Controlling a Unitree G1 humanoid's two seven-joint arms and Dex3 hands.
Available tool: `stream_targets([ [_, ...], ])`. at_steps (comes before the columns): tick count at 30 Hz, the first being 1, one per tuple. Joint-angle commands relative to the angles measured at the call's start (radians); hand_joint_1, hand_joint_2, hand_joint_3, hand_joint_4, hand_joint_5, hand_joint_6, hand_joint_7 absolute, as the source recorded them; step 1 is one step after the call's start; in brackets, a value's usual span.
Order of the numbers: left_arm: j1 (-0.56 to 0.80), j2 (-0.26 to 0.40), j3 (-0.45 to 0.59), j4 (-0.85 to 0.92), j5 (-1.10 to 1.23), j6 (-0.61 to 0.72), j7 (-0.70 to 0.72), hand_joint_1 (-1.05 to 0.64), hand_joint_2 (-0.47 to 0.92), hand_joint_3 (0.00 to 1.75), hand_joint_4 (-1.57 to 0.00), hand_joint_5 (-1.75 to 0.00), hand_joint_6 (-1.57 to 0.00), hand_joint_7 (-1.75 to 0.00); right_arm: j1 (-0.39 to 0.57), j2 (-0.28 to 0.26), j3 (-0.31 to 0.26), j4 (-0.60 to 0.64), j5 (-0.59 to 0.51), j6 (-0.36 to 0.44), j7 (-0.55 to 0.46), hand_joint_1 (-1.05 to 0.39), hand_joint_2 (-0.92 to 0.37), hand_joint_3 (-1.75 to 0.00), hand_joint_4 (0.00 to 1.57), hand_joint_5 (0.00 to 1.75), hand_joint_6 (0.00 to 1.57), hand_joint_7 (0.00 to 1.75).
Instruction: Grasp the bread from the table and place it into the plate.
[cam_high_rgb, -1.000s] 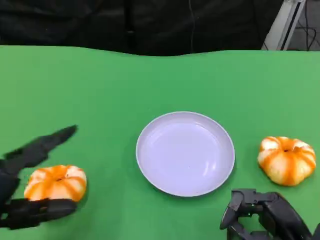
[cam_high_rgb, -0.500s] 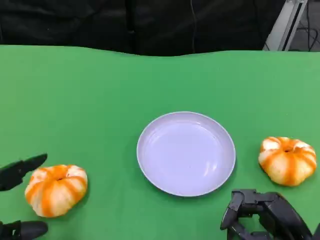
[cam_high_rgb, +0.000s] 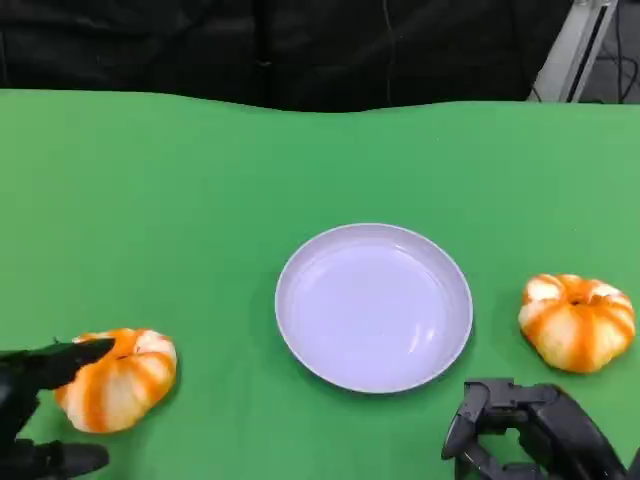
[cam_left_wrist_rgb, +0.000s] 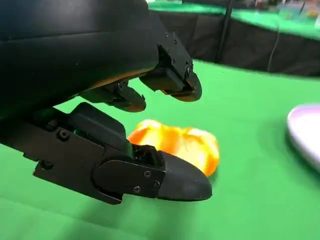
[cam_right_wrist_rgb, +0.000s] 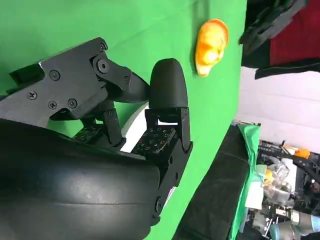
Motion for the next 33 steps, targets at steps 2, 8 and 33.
stream_targets([
  [2,-0.073,0.050,-0.059,0.081,0.020,0.026,0.019,-0.95,0.92,0.29,-0.51,0.00,-0.52,0.00,0.011,-0.014,-0.008,-0.012,0.018,0.012,0.003,-0.11,-0.64,-0.92,0.83,1.45,0.84,1.18],
  [8,-0.143,0.073,-0.121,0.161,0.042,0.041,0.052,-0.95,0.92,0.26,-0.49,0.00,-0.52,0.00,0.013,-0.013,-0.009,-0.011,0.017,0.008,0.002,-0.11,-0.65,-0.91,0.82,1.45,0.85,1.17],
  [33,-0.396,0.061,-0.349,0.492,0.033,0.062,0.064,-0.96,0.92,0.24,-0.44,-0.01,-0.47,0.00,0.012,-0.014,-0.006,-0.017,0.004,0.003,-0.009,-0.11,-0.64,-0.92,0.83,1.44,0.84,1.18],
])
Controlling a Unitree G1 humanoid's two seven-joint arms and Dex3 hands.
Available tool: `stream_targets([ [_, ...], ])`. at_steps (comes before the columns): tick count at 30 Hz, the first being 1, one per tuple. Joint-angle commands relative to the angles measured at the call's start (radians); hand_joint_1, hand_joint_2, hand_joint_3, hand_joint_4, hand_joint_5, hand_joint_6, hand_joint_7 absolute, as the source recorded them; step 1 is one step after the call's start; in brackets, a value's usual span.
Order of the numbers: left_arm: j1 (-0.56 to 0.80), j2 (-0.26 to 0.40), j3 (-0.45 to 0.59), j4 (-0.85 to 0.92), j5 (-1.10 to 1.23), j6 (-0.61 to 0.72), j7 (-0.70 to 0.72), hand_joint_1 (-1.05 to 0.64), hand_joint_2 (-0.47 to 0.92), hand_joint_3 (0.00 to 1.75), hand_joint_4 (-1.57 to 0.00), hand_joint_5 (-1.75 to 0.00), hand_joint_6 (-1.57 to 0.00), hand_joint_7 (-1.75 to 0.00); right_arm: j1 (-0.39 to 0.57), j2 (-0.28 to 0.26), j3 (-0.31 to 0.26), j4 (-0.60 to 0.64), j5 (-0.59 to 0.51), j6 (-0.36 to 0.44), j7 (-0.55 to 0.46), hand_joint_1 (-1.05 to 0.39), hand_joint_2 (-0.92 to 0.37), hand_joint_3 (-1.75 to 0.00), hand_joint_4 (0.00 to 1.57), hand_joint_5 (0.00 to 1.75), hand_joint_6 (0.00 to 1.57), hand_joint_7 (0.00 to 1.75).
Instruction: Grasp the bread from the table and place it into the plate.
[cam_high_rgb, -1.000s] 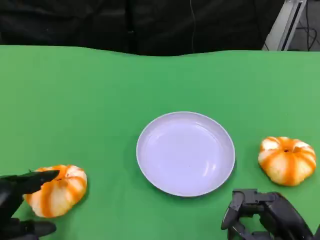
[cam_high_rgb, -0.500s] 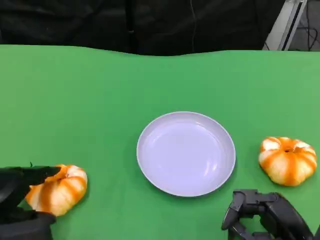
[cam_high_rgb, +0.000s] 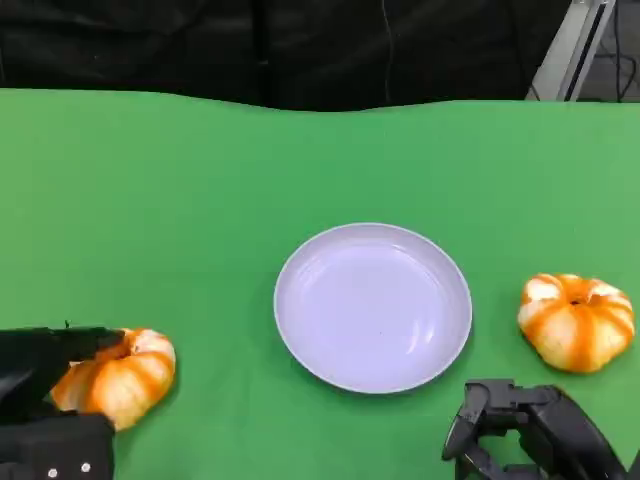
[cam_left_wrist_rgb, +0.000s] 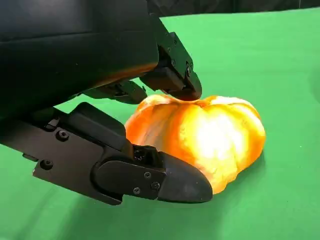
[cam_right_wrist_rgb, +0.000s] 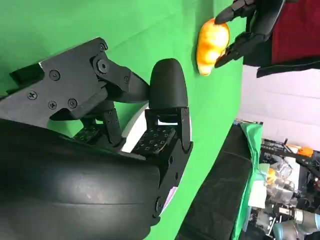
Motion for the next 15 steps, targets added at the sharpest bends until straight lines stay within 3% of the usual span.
stream_targets([
  [1,-0.045,-0.013,-0.037,0.070,-0.022,-0.008,-0.015,-0.88,0.92,0.19,-0.43,0.00,-0.46,0.00,0.005,-0.012,-0.007,-0.005,0.005,-0.005,-0.005,-0.11,-0.64,-0.92,0.83,1.44,0.84,1.18],
  [4,-0.054,-0.008,-0.058,0.083,-0.039,-0.011,-0.051,-0.51,0.85,0.06,-0.37,0.00,-0.44,0.00,0.010,-0.008,-0.003,-0.012,-0.003,-0.009,-0.013,-0.12,-0.64,-0.92,0.83,1.44,0.84,1.19],
  [7,-0.063,-0.010,-0.084,0.093,-0.036,0.000,-0.067,-0.32,0.81,0.02,-0.34,0.00,-0.44,0.00,0.010,-0.009,-0.005,-0.013,-0.001,0.002,-0.015,-0.11,-0.65,-0.90,0.83,1.43,0.84,1.18],
  [15,-0.062,-0.003,-0.128,0.097,-0.024,0.002,-0.084,-0.27,0.80,0.00,-0.30,0.00,-0.44,0.00,0.008,-0.010,-0.005,-0.009,-0.001,-0.003,-0.016,-0.10,-0.66,-0.89,0.84,1.44,0.85,1.18],
])
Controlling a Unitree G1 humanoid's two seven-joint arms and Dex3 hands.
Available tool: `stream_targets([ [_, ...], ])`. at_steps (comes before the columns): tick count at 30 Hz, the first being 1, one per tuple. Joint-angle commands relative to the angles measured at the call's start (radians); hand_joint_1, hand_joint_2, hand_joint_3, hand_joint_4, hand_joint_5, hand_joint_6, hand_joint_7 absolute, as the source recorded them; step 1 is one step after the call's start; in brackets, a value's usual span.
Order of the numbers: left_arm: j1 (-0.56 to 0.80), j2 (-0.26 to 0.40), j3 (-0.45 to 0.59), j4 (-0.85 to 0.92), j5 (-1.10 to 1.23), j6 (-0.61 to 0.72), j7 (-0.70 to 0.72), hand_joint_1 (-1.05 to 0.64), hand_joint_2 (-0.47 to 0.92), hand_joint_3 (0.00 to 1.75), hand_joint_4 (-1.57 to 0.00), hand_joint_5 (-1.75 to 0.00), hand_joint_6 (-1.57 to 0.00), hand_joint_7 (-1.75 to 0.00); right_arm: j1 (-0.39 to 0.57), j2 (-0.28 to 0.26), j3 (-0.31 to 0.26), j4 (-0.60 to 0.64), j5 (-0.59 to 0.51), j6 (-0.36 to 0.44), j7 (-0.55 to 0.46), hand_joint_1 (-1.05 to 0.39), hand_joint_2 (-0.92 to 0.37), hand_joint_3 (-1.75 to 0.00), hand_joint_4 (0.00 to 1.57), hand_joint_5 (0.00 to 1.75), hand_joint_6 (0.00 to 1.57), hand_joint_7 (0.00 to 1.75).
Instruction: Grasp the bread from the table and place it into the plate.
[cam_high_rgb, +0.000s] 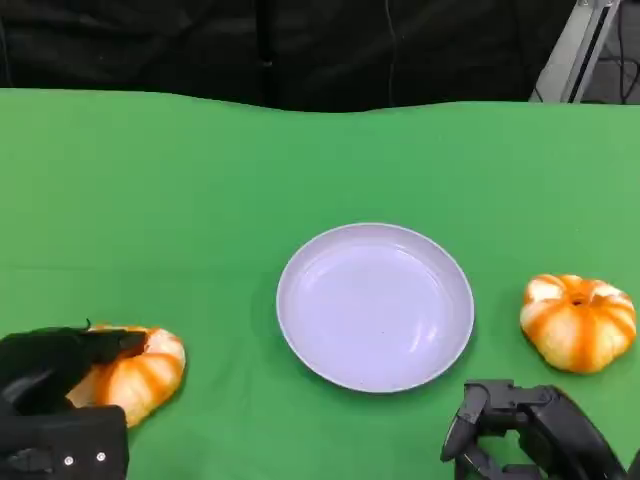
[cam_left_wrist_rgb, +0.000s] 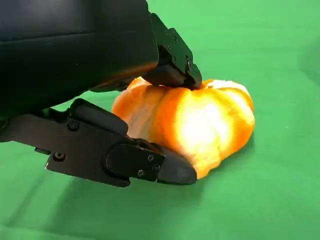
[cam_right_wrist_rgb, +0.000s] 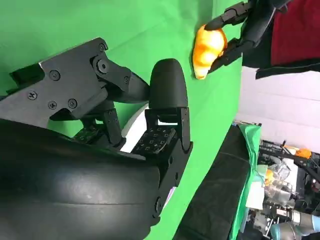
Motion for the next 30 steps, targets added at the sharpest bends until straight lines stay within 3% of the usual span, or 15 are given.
stream_targets([
  [1,0.003,0.009,-0.041,0.024,0.018,0.014,-0.029,-0.27,0.80,0.00,-0.31,-0.01,-0.44,0.00,0.004,-0.011,-0.006,-0.004,0.006,-0.005,-0.006,-0.10,-0.66,-0.89,0.83,1.44,0.85,1.18],
  [4,-0.001,0.005,-0.050,0.031,0.011,0.018,-0.032,-0.27,0.79,0.00,-0.42,-0.05,-0.49,-0.02,0.005,-0.010,-0.006,-0.006,0.007,-0.007,-0.006,-0.10,-0.65,-0.90,0.83,1.44,0.85,1.18],
  [7,0.001,-0.001,-0.058,0.019,0.020,0.045,-0.018,-0.25,0.78,0.00,-0.65,-0.10,-0.67,-0.05,0.006,-0.009,-0.005,-0.010,0.014,-0.001,-0.001,-0.10,-0.65,-0.90,0.83,1.44,0.85,1.17],
  [8,0.001,-0.003,-0.061,0.016,0.021,0.052,-0.017,-0.24,0.78,0.00,-0.71,-0.27,-0.77,-0.05,0.005,-0.009,-0.005,-0.010,0.014,-0.001,-0.001,-0.10,-0.65,-0.91,0.83,1.45,0.85,1.17],
  [10,0.005,-0.013,-0.059,0.010,0.013,0.073,-0.010,-0.22,0.78,0.00,-0.58,-0.80,-0.86,-0.05,0.006,-0.009,-0.005,-0.010,0.007,-0.003,-0.007,-0.10,-0.65,-0.91,0.83,1.45,0.85,1.17],
  [11,0.008,-0.020,-0.055,0.010,0.006,0.083,-0.002,-0.20,0.77,0.00,-0.52,-1.22,-0.85,-0.39,0.007,-0.010,-0.005,-0.010,0.004,-0.003,-0.011,-0.11,-0.65,-0.91,0.83,1.44,0.85,1.17],
  [13,0.013,-0.034,-0.046,0.019,-0.008,0.087,0.021,-0.17,0.77,0.00,-0.51,-1.58,-0.60,-1.18,0.007,-0.009,-0.005,-0.009,0.000,-0.006,-0.014,-0.11,-0.65,-0.91,0.83,1.44,0.85,1.17],
  [14,0.014,-0.036,-0.046,0.022,-0.012,0.087,0.028,-0.16,0.78,0.00,-0.53,-1.68,-0.52,-1.43,0.007,-0.009,-0.005,-0.009,0.000,-0.006,-0.015,-0.11,-0.65,-0.91,0.83,1.44,0.85,1.18],
  [18,0.016,-0.050,-0.040,0.059,-0.035,0.036,0.091,-0.14,0.81,0.01,-0.68,-1.74,-0.50,-1.72,0.004,-0.009,-0.004,-0.007,0.006,-0.003,-0.010,-0.09,-0.65,-0.91,0.83,1.43,0.85,1.17],
  [30,0.028,-0.056,-0.016,0.072,-0.062,-0.007,0.178,-0.11,0.82,0.00,-0.71,-1.75,-0.51,-1.75,0.004,-0.007,-0.002,-0.007,0.003,0.003,-0.014,-0.10,-0.64,-0.92,0.83,1.44,0.85,1.17],
])
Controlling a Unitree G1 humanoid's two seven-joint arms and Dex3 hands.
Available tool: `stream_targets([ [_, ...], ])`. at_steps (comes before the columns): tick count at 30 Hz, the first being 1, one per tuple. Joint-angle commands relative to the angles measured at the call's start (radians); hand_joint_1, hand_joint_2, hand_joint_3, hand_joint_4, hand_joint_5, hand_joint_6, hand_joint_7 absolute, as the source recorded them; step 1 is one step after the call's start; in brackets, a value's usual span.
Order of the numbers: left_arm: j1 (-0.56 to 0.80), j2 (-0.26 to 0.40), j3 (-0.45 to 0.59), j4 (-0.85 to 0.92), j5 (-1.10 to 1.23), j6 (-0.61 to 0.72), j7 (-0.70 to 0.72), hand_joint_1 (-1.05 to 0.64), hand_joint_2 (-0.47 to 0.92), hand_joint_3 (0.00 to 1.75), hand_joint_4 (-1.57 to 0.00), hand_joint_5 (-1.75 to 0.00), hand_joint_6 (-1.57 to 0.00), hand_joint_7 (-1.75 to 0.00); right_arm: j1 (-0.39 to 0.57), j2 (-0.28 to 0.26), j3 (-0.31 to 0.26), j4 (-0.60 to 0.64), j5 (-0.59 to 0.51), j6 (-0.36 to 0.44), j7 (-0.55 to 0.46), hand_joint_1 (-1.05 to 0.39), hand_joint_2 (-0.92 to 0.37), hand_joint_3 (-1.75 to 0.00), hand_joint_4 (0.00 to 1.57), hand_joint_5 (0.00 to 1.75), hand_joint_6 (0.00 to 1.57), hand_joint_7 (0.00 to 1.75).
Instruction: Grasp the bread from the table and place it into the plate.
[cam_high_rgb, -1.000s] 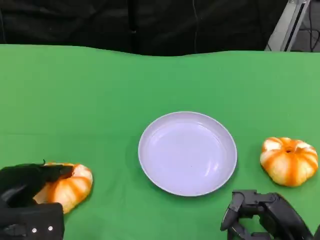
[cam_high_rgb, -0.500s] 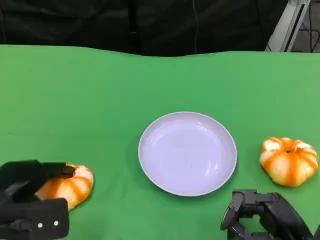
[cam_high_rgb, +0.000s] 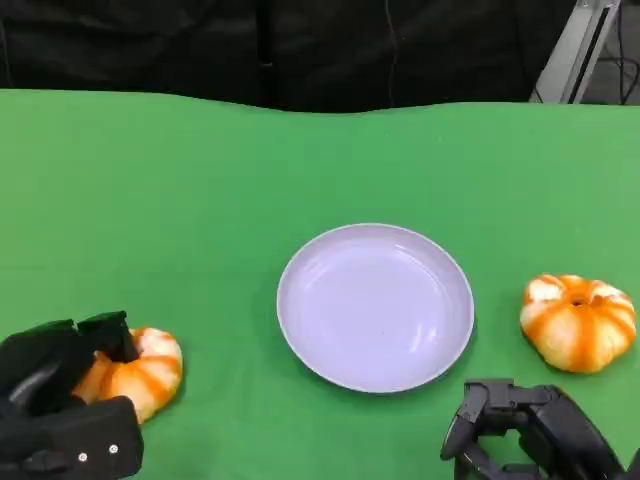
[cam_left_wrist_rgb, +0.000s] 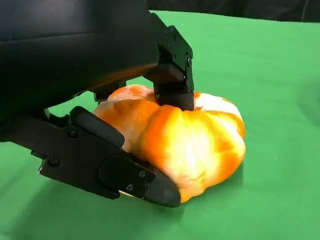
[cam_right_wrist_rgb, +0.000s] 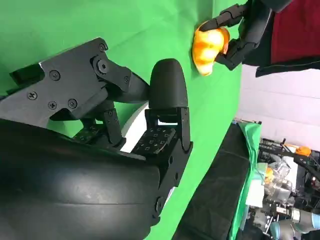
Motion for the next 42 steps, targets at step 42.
stream_targets([
  [42,0.105,-0.068,0.135,-0.655,-0.012,0.004,-0.107,-0.09,0.82,0.00,-0.69,-1.75,-0.48,-1.75,-0.009,0.004,0.007,0.019,-0.011,-0.007,-0.021,-0.12,-0.65,-0.91,0.83,1.46,0.85,1.17],
])
